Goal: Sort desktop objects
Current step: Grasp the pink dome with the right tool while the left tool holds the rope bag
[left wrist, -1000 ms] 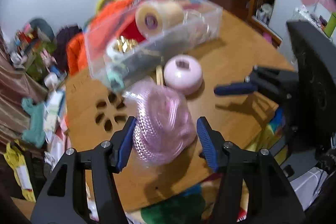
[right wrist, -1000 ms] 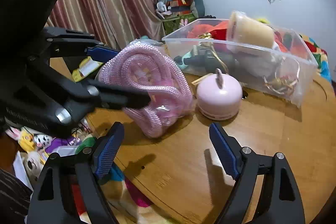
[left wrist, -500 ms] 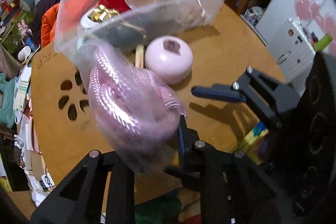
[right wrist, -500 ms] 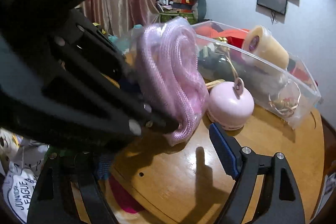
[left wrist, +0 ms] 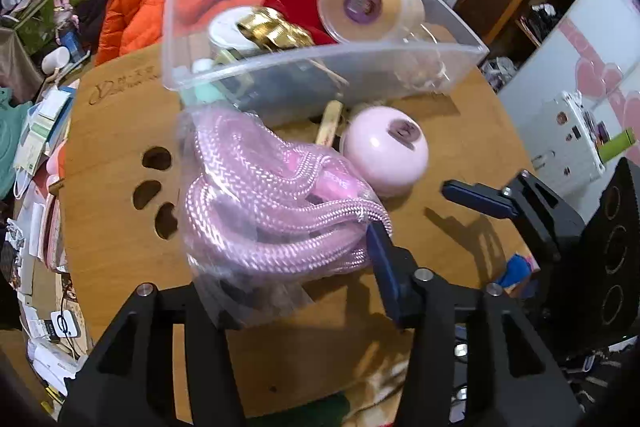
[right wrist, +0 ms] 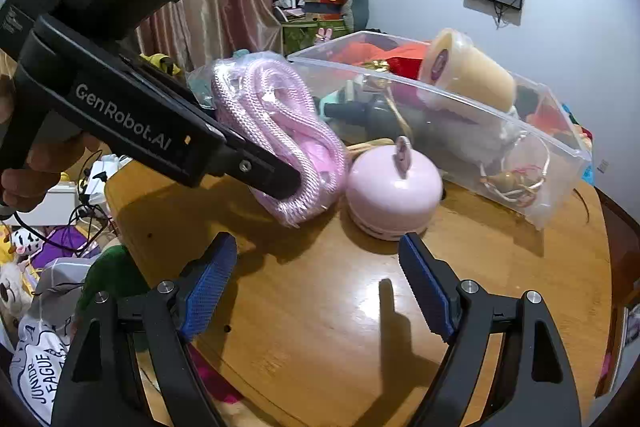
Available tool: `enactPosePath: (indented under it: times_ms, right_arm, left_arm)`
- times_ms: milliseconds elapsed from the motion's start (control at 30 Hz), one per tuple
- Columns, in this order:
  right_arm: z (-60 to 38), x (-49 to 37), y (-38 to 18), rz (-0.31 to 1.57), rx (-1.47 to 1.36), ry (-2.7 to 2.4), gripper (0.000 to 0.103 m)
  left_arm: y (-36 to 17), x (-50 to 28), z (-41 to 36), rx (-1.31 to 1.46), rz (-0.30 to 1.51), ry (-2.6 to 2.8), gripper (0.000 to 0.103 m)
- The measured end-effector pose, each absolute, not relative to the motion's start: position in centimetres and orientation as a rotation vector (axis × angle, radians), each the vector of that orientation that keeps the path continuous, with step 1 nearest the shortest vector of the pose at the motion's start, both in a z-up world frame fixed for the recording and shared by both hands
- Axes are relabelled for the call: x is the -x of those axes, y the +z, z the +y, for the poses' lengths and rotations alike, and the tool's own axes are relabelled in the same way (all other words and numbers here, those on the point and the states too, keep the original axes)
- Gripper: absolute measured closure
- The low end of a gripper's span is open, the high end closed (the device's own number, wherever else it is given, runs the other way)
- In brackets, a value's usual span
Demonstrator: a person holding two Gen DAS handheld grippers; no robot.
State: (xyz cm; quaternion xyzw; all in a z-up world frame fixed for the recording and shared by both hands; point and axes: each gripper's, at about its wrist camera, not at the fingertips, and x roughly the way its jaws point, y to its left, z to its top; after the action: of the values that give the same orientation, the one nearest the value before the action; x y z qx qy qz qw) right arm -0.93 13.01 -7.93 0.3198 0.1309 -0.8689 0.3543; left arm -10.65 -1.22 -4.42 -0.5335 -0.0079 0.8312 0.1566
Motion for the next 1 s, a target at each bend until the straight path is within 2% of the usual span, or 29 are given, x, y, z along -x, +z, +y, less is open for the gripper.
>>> enactPosePath:
  times_ms: [100,200,467,600,767,900,1000]
  right_arm:
    - [13.1,2.0,-7.6,0.356,-0.832,-2.276,0.022]
    - [13.6,2.0,-7.7,0.371,-0.845,-2.303,0.022]
    - [14.2,2.8,-7.4,0.381,-0.861,-2.35,0.022]
    - [14.2,3.1,-7.5,0.385,-0.874,-2.363,0.022]
    - [14.5,3.4,-7.9,0.38,-0.893,-2.372,0.022]
    - [14.7,3.7,-8.1,0.386,-0.904,-2.38,0.022]
    - [14.9,3.9,-8.2,0.38,-0.912,-2.385,0.022]
  left_arm:
    - [-4.2,11.0,-1.6,1.494,-0.076,2.378,0.051]
    - [-4.2,11.2,-2.2,1.477,-0.137,2.369,0.044]
    - [-4.8,11.2,-3.8,1.445,-0.264,2.325,0.043]
    - [-5.1,11.0,-4.4,1.444,-0.301,2.326,0.038]
    - [-5.2,10.9,-5.5,1.427,-0.351,2.334,0.038]
    - [-4.9,10.8,-6.4,1.383,-0.423,2.312,0.032]
    - [-5.3,11.1,-7.0,1.391,-0.483,2.303,0.032]
